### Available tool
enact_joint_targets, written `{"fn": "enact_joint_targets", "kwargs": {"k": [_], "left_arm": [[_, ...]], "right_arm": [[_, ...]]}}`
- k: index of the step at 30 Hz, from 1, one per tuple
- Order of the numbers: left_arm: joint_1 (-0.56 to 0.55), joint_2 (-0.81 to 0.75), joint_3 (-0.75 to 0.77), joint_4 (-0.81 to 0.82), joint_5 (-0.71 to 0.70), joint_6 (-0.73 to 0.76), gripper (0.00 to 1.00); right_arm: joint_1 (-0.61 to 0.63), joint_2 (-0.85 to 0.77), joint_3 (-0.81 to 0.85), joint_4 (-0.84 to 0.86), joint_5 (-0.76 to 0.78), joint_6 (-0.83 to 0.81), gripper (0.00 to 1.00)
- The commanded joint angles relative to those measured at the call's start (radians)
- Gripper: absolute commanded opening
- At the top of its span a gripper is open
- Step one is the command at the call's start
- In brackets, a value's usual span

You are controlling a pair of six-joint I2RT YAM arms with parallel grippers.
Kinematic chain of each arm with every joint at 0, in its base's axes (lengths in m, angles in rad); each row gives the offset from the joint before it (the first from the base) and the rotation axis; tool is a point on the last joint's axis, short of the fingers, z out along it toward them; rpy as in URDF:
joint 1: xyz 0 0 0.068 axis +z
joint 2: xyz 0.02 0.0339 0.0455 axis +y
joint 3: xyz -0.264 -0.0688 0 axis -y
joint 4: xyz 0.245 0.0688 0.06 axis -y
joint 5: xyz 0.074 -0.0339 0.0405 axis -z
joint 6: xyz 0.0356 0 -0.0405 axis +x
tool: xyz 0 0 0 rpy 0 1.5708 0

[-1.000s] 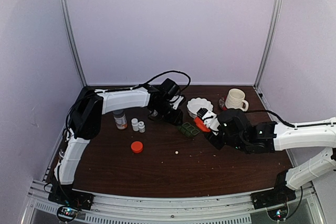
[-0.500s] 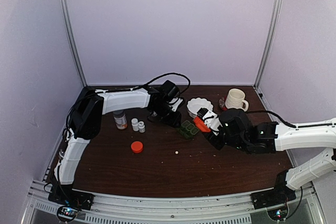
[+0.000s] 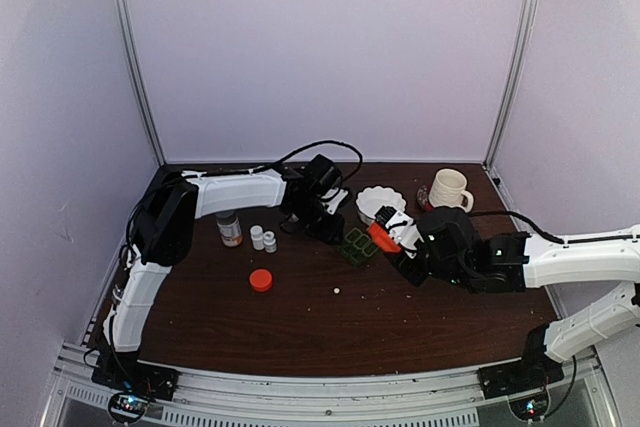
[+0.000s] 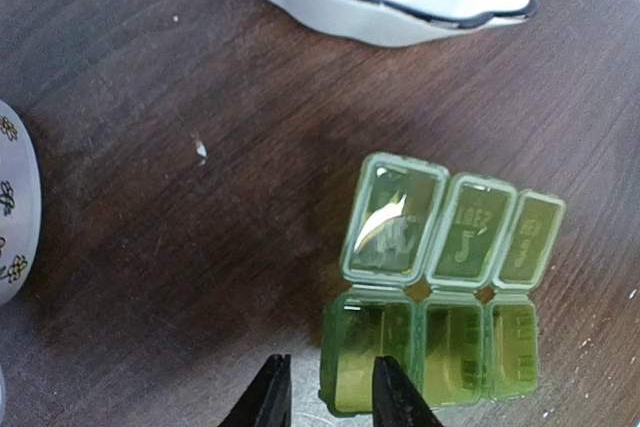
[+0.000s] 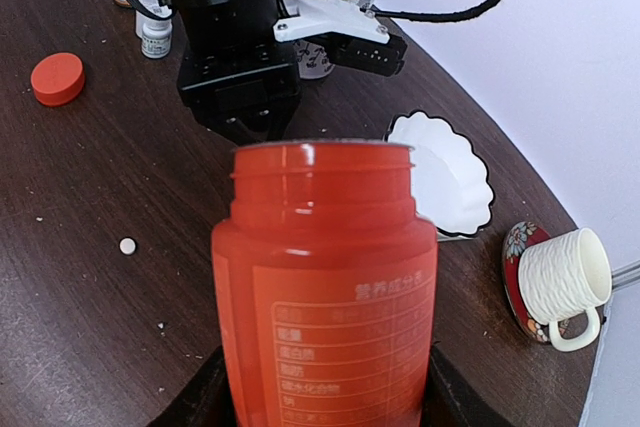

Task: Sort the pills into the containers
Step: Hold the pill container at the center of the board.

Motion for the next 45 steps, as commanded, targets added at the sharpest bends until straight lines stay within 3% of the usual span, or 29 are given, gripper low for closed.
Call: {"fn": "enact_joint_targets", "kwargs": {"k": [1,33,36,45], "left_arm": [[0.005,0.019,-0.022,0.003,0.014,0.014,0.31],[0.001,0.029,-0.014,-0.022,-0.025,0.049,0.13],[0.002,0.031,-0.013,-0.027,-0.024,0.054,0.00],[-0.017,-0.058,-0.057,-0.058,-0.096,0.073,0.00]], "right_arm": [[-0.002,-0.004,0.001,0.017,-0.006,0.002,0.00],[-0.003,0.008,0.009,0.012,-0.019,0.000,0.00],[-0.003,0.009,0.010,0.011,-0.018,-0.001,0.00],[-0.002,0.032,0.026,0.000,-0.039,-0.013,0.00]]}}
